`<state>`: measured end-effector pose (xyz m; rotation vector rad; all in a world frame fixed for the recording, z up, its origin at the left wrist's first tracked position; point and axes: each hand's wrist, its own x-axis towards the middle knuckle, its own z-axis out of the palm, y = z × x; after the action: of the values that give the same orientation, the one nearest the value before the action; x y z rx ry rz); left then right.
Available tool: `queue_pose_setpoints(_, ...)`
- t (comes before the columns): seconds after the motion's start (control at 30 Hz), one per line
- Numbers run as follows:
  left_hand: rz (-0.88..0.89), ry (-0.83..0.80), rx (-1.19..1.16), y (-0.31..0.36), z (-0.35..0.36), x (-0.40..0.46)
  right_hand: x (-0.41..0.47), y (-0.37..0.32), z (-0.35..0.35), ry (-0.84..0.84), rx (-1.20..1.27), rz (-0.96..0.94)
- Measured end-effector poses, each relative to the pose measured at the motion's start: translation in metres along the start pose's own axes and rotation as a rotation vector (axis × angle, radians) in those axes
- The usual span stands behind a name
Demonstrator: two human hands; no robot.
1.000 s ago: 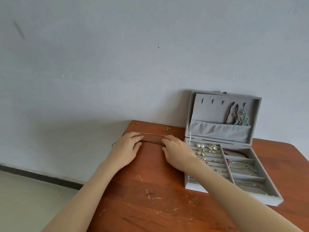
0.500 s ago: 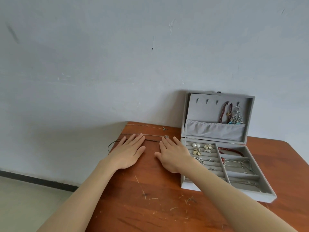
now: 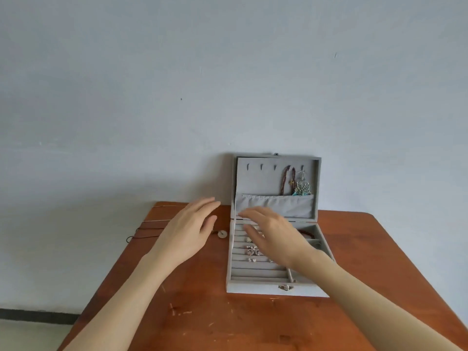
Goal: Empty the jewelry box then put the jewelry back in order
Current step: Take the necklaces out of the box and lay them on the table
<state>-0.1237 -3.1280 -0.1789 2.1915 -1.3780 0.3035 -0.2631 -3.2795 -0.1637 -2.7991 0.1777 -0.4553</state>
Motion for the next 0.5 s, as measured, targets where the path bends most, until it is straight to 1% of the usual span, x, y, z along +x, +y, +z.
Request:
queue_pose_setpoints(0.1,0.021,0.083,-0.103,0.033,0.011,0.029,-0.005,0.030,-0.023,0.098,-0.068,0.081)
queue_pose_setpoints(0.23,-0.028,0.102,-0.167,0.064,0.036,0.068,0.003,0.068,-0.037,0.203,-0.146,0.203)
queue_pose_setpoints(0.4,-0.077,0.137,-0.018,0.085,0.066,0.107,0.026,0.103,-0.040,0.324,-0.141,0.350)
queue_pose_setpoints(0.5,-0.106,0.175,0.087,0.093,0.081,0.125,0.038,0.116,-0.037,0.359,-0.173,0.413)
